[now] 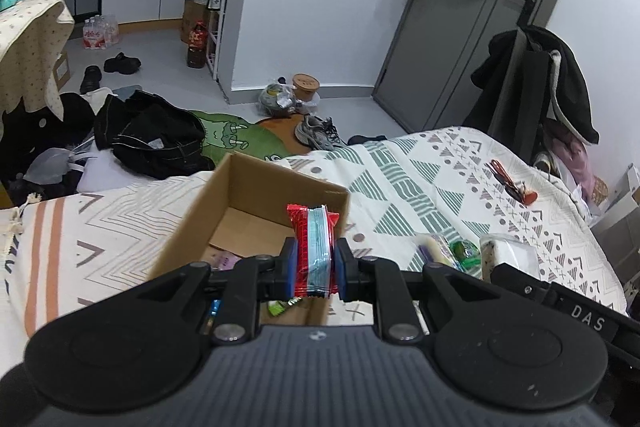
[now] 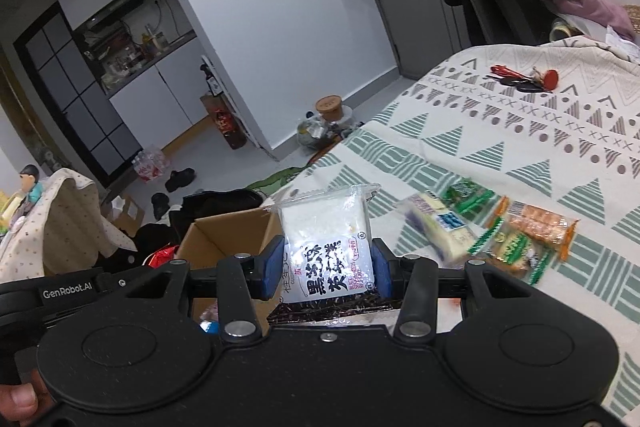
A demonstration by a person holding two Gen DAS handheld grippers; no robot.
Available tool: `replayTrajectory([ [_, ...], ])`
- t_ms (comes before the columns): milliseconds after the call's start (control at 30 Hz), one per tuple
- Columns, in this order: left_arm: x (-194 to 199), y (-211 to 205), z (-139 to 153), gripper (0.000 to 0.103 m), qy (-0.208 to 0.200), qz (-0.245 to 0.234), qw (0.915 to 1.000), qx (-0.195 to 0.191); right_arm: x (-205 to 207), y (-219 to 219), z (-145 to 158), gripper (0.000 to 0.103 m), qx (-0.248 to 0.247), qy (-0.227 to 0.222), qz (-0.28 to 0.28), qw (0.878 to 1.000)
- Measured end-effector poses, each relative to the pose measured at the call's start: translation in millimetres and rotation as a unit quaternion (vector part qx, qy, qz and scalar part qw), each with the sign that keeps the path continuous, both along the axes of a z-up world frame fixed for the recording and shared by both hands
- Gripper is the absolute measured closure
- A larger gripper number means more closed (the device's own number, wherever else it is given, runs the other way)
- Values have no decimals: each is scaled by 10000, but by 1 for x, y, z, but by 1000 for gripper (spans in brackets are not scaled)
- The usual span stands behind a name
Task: Organize snacks
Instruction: 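Carry the red bar and white packet over the box and open both tools, then move both open tools back over the snack pile on the bed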
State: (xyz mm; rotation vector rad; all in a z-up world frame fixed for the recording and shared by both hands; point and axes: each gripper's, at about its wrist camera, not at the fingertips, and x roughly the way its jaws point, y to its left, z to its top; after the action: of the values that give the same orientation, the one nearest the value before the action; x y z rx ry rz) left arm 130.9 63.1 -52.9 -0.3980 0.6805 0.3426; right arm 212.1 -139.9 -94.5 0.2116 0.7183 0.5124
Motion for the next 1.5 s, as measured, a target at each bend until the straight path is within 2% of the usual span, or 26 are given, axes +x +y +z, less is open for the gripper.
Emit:
replayTrajectory([
  [300,-3,24,-12,85,52,75,9997,-243,-7,24,0,59,97,14,200,9998],
  [467,3,37,-30,84,293,27,9982,-527,-7,37,-5,59,86,97,305,9995],
  [533,5,42,-35,80,375,54,9975,-594,-5,43,-8,59,122,167,347,9992],
  [700,6,59,-37,79,598,239,9961,-611,-1,61,-11,59,165,243,600,9978],
  [800,3,70,-31,71,613,375,9961,-518,-1,74,-11,59,244,273,764,9964],
  [867,2,75,-27,58,611,464,9961,-438,-1,82,-11,59,295,319,836,9955],
  [933,-1,80,-23,52,590,540,9961,-376,-2,91,-11,58,380,359,925,9943],
  [1000,-3,85,-19,50,577,567,9960,-374,-1,95,-13,55,505,444,1019,9925],
  [1067,-5,89,-15,44,577,600,9957,-396,-1,95,-14,41,621,507,1079,9909],
  [1167,-8,91,-11,31,565,719,9950,-409,-2,91,-12,39,598,479,1023,9918],
  [1300,-9,81,-7,25,488,646,9961,-356,-2,76,-9,39,504,570,742,9943],
  [1433,-11,65,-3,20,413,481,9978,-205,-6,58,-5,28,280,510,465,9972],
  [1500,-12,56,-1,20,355,415,9984,-138,-7,46,-3,28,238,517,345,9978],
])
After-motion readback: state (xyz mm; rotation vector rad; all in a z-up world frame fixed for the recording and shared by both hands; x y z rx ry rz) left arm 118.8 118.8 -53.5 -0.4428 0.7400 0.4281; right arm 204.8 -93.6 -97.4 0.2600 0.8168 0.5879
